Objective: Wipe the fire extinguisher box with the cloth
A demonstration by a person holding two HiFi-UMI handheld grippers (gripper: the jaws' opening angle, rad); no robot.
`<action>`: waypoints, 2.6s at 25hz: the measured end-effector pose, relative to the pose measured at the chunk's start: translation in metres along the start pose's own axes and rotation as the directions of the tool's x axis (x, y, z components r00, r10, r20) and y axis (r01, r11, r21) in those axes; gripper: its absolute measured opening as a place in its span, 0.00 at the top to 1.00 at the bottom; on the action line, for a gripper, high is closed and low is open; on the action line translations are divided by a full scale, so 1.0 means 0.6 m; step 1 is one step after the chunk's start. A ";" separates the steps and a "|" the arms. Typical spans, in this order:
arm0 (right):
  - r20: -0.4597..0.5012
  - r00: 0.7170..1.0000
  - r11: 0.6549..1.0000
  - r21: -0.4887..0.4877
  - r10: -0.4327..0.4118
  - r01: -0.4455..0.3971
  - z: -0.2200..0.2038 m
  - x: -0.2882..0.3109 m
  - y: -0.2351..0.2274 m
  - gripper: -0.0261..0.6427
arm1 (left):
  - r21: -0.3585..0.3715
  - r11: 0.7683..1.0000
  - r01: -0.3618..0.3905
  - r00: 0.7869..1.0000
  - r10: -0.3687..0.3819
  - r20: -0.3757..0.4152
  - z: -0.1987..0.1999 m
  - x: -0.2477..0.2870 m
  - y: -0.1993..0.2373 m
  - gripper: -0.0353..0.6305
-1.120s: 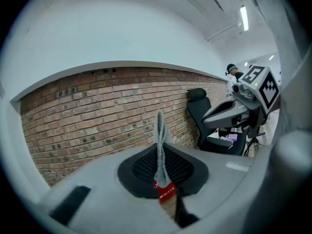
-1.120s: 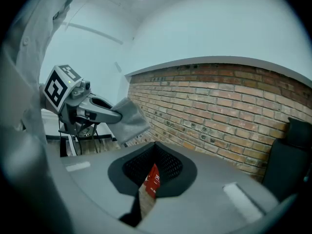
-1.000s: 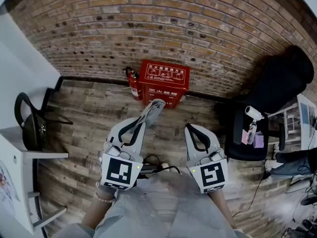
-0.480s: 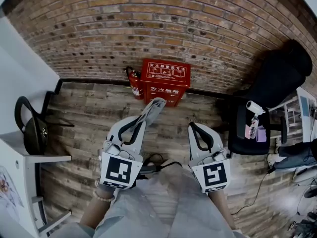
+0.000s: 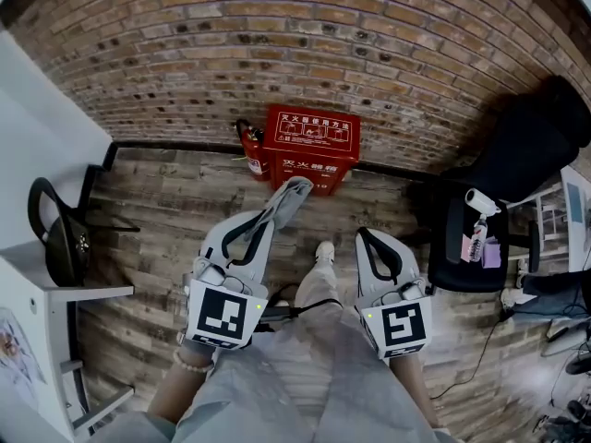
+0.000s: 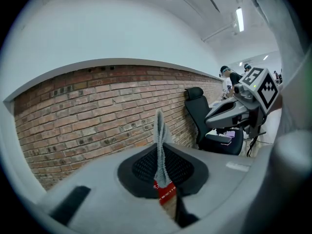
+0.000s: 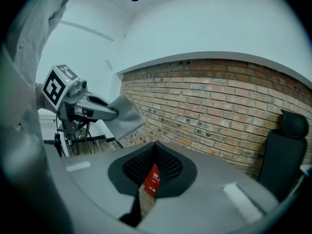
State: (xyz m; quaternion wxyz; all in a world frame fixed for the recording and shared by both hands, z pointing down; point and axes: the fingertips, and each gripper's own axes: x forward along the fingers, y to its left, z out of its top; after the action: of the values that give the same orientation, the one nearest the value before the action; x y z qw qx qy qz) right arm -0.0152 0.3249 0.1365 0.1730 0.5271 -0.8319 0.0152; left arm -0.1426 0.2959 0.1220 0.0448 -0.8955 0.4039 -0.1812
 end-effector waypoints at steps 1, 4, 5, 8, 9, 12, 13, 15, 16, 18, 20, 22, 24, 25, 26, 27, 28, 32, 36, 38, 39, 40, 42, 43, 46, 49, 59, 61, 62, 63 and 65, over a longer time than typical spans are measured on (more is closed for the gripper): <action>0.003 1.000 1.000 0.000 0.006 -0.006 0.000 0.011 -0.010 0.95 | -0.001 1.000 -0.003 1.000 0.003 -0.003 0.001 0.012 0.003 0.93; 0.004 1.000 1.000 -0.002 0.030 -0.030 0.001 0.044 -0.043 0.95 | -0.007 1.000 -0.013 1.000 0.013 -0.013 0.004 0.053 0.011 0.93; 0.003 0.999 0.999 -0.004 0.040 -0.040 0.002 0.056 -0.056 0.95 | -0.012 1.000 -0.017 1.000 0.017 -0.018 0.006 0.068 0.015 0.93; -0.001 0.998 0.998 0.000 0.069 -0.069 0.001 0.095 -0.096 0.95 | -0.029 0.999 -0.033 0.998 0.032 -0.047 0.007 0.114 0.026 0.93; -0.003 0.997 0.997 0.002 0.079 -0.079 -0.001 0.108 -0.111 0.95 | -0.036 0.999 -0.040 0.998 0.038 -0.057 0.006 0.131 0.030 0.93; -0.016 0.994 0.994 0.004 0.105 -0.105 -0.008 0.146 -0.156 0.95 | -0.064 0.996 -0.065 0.996 0.061 -0.059 0.012 0.184 0.043 0.93; -0.020 0.993 0.993 0.002 0.116 -0.116 -0.011 0.158 -0.170 0.95 | -0.071 0.995 -0.075 0.996 0.071 -0.062 0.013 0.201 0.048 0.93; -0.023 0.990 0.991 -0.003 0.137 -0.137 -0.013 0.183 -0.199 0.95 | -0.082 0.992 -0.096 0.993 0.090 -0.071 0.017 0.232 0.058 0.93; -0.024 0.989 0.989 -0.004 0.147 -0.147 -0.013 0.194 -0.213 0.95 | -0.086 0.991 -0.106 0.992 0.100 -0.076 0.020 0.247 0.063 0.93; -0.027 0.986 0.986 -0.006 0.164 -0.164 -0.012 0.216 -0.242 0.95 | -0.097 0.987 -0.127 0.989 0.119 -0.085 0.025 0.275 0.072 0.93; -0.028 0.983 0.983 -0.013 0.181 -0.181 -0.011 0.236 -0.267 0.95 | -0.111 0.983 -0.146 0.986 0.136 -0.092 0.031 0.301 0.080 0.93; -0.025 0.980 0.980 -0.018 0.196 -0.196 -0.009 0.251 -0.288 0.95 | -0.119 0.980 -0.159 0.984 0.147 -0.102 0.035 0.323 0.084 0.93; -0.025 0.978 0.978 -0.013 0.207 -0.208 -0.011 0.262 -0.305 0.95 | -0.121 0.979 -0.166 0.982 0.152 -0.116 0.038 0.341 0.085 0.93; -0.027 0.977 0.977 -0.011 0.212 -0.213 -0.012 0.267 -0.312 0.95 | -0.123 0.978 -0.169 0.981 0.155 -0.118 0.040 0.350 0.086 0.93; -0.027 0.976 0.976 -0.010 0.217 -0.218 -0.013 0.271 -0.318 0.95 | -0.125 0.977 -0.173 0.980 0.158 -0.117 0.042 0.359 0.087 0.93; -0.027 0.975 0.975 -0.009 0.222 -0.223 -0.015 0.276 -0.323 0.95 | -0.124 0.977 -0.174 0.980 0.159 -0.119 0.043 0.366 0.087 0.93; -0.029 0.973 0.974 -0.004 0.227 -0.227 -0.018 0.279 -0.326 0.95 | -0.124 0.977 -0.174 0.980 0.159 -0.122 0.043 0.372 0.087 0.93; -0.050 0.970 0.971 0.014 0.239 -0.239 -0.040 0.295 -0.335 0.95 | -0.144 0.974 -0.175 0.978 0.155 -0.141 0.035 0.390 0.089 0.93; -0.064 0.969 0.971 0.025 0.241 -0.240 -0.057 0.309 -0.341 0.95 | -0.155 0.974 -0.166 0.978 0.142 -0.152 0.024 0.412 0.092 0.93; -0.060 0.971 0.972 0.032 0.233 -0.231 -0.065 0.316 -0.346 0.95 | -0.154 0.976 -0.152 0.979 0.128 -0.155 0.016 0.426 0.091 0.93; -0.061 0.971 0.973 0.036 0.229 -0.227 -0.071 0.320 -0.348 0.95 | -0.153 0.978 -0.142 0.980 0.118 -0.159 0.011 0.434 0.090 0.93; -0.068 0.971 0.974 0.039 0.227 -0.225 -0.080 0.323 -0.350 0.95 | -0.154 0.979 -0.133 0.981 0.107 -0.162 0.006 0.442 0.089 0.93; -0.087 0.970 0.974 0.034 0.226 -0.224 -0.098 0.334 -0.356 0.95 | -0.164 0.980 -0.116 0.982 0.089 -0.163 -0.003 0.460 0.089 0.93; -0.094 0.970 0.974 0.030 0.225 -0.224 -0.106 0.341 -0.360 0.95 | -0.170 0.979 -0.109 0.983 0.081 -0.164 -0.007 0.470 0.090 0.93; -0.103 0.971 0.977 0.032 0.215 -0.213 -0.128 0.362 -0.372 0.95 | -0.186 0.979 -0.088 0.984 0.055 -0.172 -0.028 0.498 0.089 0.93; -0.103 0.973 0.979 0.013 0.205 -0.205 -0.147 0.382 -0.381 0.95 | -0.200 0.978 -0.060 0.982 0.022 -0.187 -0.056 0.525 0.085 0.93; -0.150 0.977 0.988 0.007 0.155 -0.155 -0.224 0.455 -0.408 0.95 | -0.255 0.966 0.031 0.977 -0.084 -0.198 -0.140 0.640 0.073 0.93; -0.159 0.977 0.990 0.019 0.143 -0.142 -0.244 0.467 -0.415 0.95 | -0.276 0.960 0.038 0.976 -0.095 -0.195 -0.155 0.666 0.071 0.93; -0.162 0.977 0.991 0.025 0.137 -0.135 -0.253 0.473 -0.418 0.95 | -0.284 0.958 0.042 0.976 -0.100 -0.194 -0.162 0.678 0.070 0.93; -0.166 0.977 0.991 0.035 0.131 -0.127 -0.262 0.479 -0.421 0.95 | -0.289 0.956 0.047 0.975 -0.107 -0.194 -0.169 0.690 0.069 0.93; -0.178 0.977 0.992 0.058 0.121 -0.112 -0.279 0.489 -0.427 0.95 | -0.294 0.954 0.060 0.973 -0.122 -0.196 -0.183 0.713 0.063 0.93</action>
State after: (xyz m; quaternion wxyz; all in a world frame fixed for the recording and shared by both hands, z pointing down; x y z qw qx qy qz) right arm 0.1435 -0.0096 0.3429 0.2344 0.4779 -0.8414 0.0930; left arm 0.0513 -0.0387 0.3389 -0.1369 -0.8859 0.3864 -0.2173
